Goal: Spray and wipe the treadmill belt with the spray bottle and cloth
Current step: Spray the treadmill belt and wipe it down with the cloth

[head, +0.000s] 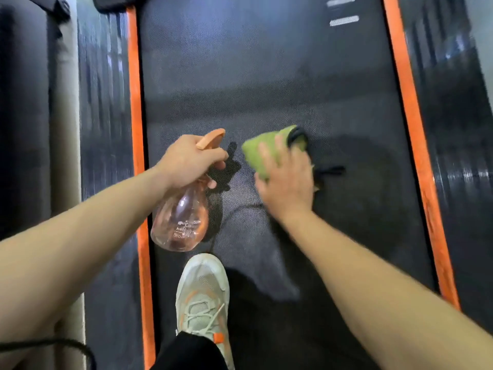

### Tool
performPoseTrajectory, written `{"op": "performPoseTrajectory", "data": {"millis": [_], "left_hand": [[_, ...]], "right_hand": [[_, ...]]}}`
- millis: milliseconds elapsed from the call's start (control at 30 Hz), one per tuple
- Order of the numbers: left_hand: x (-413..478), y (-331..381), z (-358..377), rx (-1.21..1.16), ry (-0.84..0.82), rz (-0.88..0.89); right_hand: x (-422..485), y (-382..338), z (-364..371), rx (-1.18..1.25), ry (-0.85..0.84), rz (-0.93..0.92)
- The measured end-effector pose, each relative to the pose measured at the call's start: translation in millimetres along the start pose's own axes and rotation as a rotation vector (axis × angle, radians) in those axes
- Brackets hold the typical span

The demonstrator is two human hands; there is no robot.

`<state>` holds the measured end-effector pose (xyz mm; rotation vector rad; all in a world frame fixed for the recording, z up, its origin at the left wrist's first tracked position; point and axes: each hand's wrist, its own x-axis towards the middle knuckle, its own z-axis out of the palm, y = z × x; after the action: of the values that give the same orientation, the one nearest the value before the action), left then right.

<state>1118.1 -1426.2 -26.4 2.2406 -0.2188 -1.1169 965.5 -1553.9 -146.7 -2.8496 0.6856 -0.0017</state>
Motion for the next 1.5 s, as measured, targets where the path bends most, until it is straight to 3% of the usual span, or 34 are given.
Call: {"op": "performPoseTrajectory", "data": {"millis": [100,200,267,333,433,500,633,700,800,900,1100,1200,1500], "left_hand": [[3,5,-1,0.025,-0.005,-0.011],[5,6,-3,0.038,0.012,-0.001],[6,3,-4,0.016,0.023,0.005],[5,0,-3,0.002,0.014,-0.004],[6,-1,-1,0.062,-0.003,0.001],[6,6,3,0.085,-0.034,-0.004],[12,19,21,0.155,-0.132,0.023],[15,23,32,0.207,-0.17,0.05],[18,33,45,0.248,-0.213,0.089],[21,44,57,0.258,-0.23,0.105],[20,68,100,0.448,-0.349,0.162],[14,73,115,0.537,-0.415,0.213],[-10,79,144,0.668,-0.54,0.212]], "right_hand": [[-57,-16,14,0.029,-0.125,-0.424],[-11,10,13,0.012,-0.109,-0.564],[49,21,5,0.018,-0.02,-0.422],[98,18,-5,0.027,0.014,-0.137],[89,-8,-2,0.084,0.036,0.07],[29,-18,6,0.149,0.025,-0.004],[-61,19,11,0.091,-0.106,-0.342],[-30,67,4,0.057,-0.004,-0.218],[33,134,-23,0.026,0.091,0.161],[19,114,-23,0.074,0.142,0.343],[-150,41,1,0.062,-0.038,0.121],[-207,33,6,0.037,-0.055,0.191],[-234,26,5,0.05,-0.011,0.252]]}}
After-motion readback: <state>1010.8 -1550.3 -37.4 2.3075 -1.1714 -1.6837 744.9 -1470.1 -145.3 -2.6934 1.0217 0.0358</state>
